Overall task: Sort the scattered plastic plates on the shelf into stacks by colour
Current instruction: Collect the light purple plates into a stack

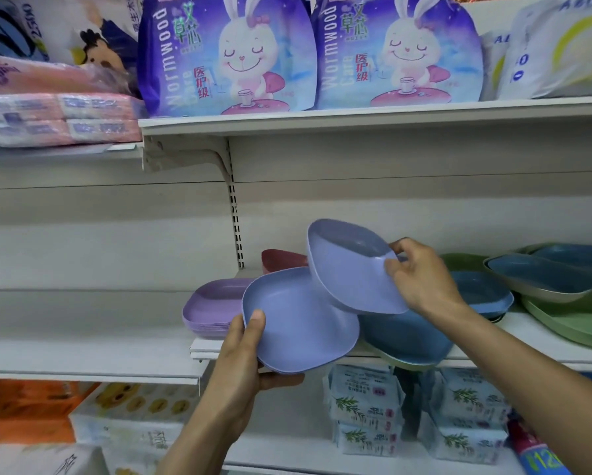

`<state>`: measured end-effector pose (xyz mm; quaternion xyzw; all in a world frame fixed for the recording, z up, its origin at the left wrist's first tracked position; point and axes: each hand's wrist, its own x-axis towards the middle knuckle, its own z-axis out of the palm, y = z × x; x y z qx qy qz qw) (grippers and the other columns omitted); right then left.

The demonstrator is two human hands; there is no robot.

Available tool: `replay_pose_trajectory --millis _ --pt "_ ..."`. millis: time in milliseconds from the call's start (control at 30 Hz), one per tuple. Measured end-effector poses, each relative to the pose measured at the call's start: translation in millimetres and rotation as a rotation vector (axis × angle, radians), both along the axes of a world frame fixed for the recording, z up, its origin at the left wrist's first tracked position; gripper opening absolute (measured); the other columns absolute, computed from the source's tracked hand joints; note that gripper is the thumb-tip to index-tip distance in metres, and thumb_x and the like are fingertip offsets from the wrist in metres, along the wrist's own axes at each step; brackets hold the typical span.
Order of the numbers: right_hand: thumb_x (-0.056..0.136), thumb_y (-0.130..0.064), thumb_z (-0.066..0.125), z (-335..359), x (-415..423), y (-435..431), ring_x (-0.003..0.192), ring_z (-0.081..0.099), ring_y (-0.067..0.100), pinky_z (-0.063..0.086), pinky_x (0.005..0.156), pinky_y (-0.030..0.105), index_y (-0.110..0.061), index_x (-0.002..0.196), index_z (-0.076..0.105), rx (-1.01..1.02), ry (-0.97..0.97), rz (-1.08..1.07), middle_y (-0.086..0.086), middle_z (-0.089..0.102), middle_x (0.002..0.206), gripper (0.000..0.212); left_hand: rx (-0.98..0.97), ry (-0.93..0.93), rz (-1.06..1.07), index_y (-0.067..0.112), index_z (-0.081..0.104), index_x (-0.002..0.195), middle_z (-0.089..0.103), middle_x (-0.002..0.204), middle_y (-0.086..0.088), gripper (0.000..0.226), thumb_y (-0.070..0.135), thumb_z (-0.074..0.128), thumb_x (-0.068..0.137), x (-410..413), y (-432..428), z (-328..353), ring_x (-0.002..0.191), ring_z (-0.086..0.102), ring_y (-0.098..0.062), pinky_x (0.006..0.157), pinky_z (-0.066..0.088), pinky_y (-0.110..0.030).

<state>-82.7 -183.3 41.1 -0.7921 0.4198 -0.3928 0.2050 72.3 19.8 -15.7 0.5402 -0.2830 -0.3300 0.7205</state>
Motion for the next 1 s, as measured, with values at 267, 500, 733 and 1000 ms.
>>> replay_pose_trajectory --millis 267,500,733,1000 --pt "0.095 -0.022 0.039 -4.2 7.2 46.5 0.074 0.053 0.028 0.036 0.06 0.032 -0.022 0.107 0.045 -0.233 0.296 0.009 0.002 0.06 0.086 0.014 -0.073 -0.073 -0.004 0.024 0.056 0.119 0.067 0.115 0.001 0.047 0.052 0.055 0.081 -17.1 -2.4 5.0 0.094 0.071 -0.025 0.065 0.059 -0.047" --pt "0.093 -0.022 0.038 -19.8 14.3 47.4 0.095 0.058 0.032 0.04 0.065 0.034 -0.023 0.114 0.052 -0.12 0.334 0.147 0.005 0.066 0.105 0.026 -0.05 0.001 -0.016 0.029 0.062 0.115 0.069 0.112 0.0 0.027 0.034 0.058 0.09 -6.3 -6.8 -5.9 0.09 0.071 -0.027 0.063 0.057 -0.047" --pt "0.094 -0.029 0.037 -18.4 11.0 28.2 0.099 0.06 0.024 0.051 0.078 0.039 -0.033 0.116 0.058 -0.066 0.194 0.151 -0.006 0.067 0.106 0.031 -0.038 0.029 -0.103 0.029 0.062 0.12 0.069 0.115 -0.002 0.031 0.037 0.053 0.092 -11.0 -17.7 5.2 0.088 0.072 -0.029 0.065 0.057 -0.043" --pt "0.097 -0.027 0.029 -10.6 9.3 24.9 0.096 0.058 0.029 0.049 0.075 0.037 -0.033 0.115 0.055 -0.149 0.351 0.159 -0.003 0.066 0.105 0.032 -0.085 0.043 -0.122 0.027 0.06 0.125 0.069 0.117 -0.005 0.039 0.038 0.052 0.088 -12.0 -26.9 8.1 0.095 0.07 -0.031 0.064 0.056 -0.045"
